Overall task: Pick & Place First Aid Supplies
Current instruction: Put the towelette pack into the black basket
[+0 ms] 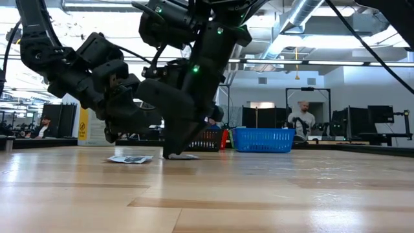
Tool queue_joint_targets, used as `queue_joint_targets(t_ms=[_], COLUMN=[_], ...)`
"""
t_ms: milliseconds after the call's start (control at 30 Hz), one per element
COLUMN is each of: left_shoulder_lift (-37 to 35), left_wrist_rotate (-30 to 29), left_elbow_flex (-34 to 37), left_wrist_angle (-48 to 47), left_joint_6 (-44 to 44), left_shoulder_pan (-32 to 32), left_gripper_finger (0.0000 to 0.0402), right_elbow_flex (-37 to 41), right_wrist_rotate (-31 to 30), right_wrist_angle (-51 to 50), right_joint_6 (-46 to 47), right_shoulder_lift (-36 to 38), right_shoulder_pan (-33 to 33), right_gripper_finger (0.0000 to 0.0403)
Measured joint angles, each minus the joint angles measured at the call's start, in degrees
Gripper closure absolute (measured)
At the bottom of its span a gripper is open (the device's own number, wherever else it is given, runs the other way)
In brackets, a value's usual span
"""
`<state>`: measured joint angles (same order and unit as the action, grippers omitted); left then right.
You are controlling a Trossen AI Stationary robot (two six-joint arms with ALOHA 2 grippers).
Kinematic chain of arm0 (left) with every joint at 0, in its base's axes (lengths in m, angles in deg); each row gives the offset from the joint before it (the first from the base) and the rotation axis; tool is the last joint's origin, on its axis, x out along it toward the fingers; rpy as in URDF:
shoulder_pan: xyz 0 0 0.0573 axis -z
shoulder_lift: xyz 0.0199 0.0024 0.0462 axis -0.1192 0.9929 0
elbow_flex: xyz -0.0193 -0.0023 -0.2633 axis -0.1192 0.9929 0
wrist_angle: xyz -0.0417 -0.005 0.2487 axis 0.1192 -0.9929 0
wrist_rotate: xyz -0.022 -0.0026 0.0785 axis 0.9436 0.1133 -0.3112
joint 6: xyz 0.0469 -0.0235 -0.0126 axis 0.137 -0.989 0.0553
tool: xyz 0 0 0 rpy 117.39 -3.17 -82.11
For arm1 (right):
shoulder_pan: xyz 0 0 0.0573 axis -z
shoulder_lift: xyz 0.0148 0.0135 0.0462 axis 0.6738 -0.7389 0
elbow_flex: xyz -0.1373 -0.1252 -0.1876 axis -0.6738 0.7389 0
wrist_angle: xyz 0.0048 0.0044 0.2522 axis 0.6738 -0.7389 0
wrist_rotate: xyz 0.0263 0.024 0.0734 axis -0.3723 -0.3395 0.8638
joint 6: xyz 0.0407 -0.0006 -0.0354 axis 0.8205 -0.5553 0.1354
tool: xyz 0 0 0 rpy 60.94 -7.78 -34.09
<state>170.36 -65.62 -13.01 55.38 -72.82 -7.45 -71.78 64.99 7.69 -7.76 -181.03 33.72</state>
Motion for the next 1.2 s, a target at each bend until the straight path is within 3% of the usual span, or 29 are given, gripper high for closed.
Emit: queue_joint_targets(t_ms=[233, 467, 600, 667, 767, 933, 1200], left_shoulder_lift=[0.0, 0.0, 0.0, 0.0, 0.0, 0.0, -0.1], left_wrist_rotate=[0.0, 0.0, 0.0, 0.4, 3.6, 10.3, 12.2], left_elbow_flex=[0.0, 0.0, 0.0, 0.0, 0.0, -0.1, -1.4], left_wrist_angle=[0.2, 0.2, 0.6, 1.2, 3.7, 12.6, 13.9], left_joint_6=[0.0, -1.6, -9.2, -14.1, -19.3, -27.0, -27.6], left_shoulder_pan=[0.3, 0.3, 0.3, 0.2, -0.4, -1.8, -1.7], left_gripper_finger=[0.0303, 0.0303, 0.0303, 0.0303, 0.0303, 0.0303, 0.0303], right_elbow_flex=[0.1, 0.1, 0.7, 0.8, 0.5, 0.5, 0.4], right_wrist_rotate=[0.4, 0.5, -1.0, -4.8, -9.0, -10.2, -11.6], right_wrist_angle=[-0.8, -1.7, -2.8, -2.8, -2.3, -0.3, 3.8], right_joint_6=[0.1, -0.6, -2.9, -3.4, -3.5, -3.5, -3.5], right_shoulder_lift=[-0.1, 2.1, 4.6, 6.0, 8.7, 10.0, 10.4], right_shoulder_pan=[0.1, 0.0, 0.2, 0.1, 0.1, 0.2, 0.0], right_gripper_finger=[0.0390, 0.0384, 0.0398, 0.0395, 0.0390, 0.0395, 0.0398])
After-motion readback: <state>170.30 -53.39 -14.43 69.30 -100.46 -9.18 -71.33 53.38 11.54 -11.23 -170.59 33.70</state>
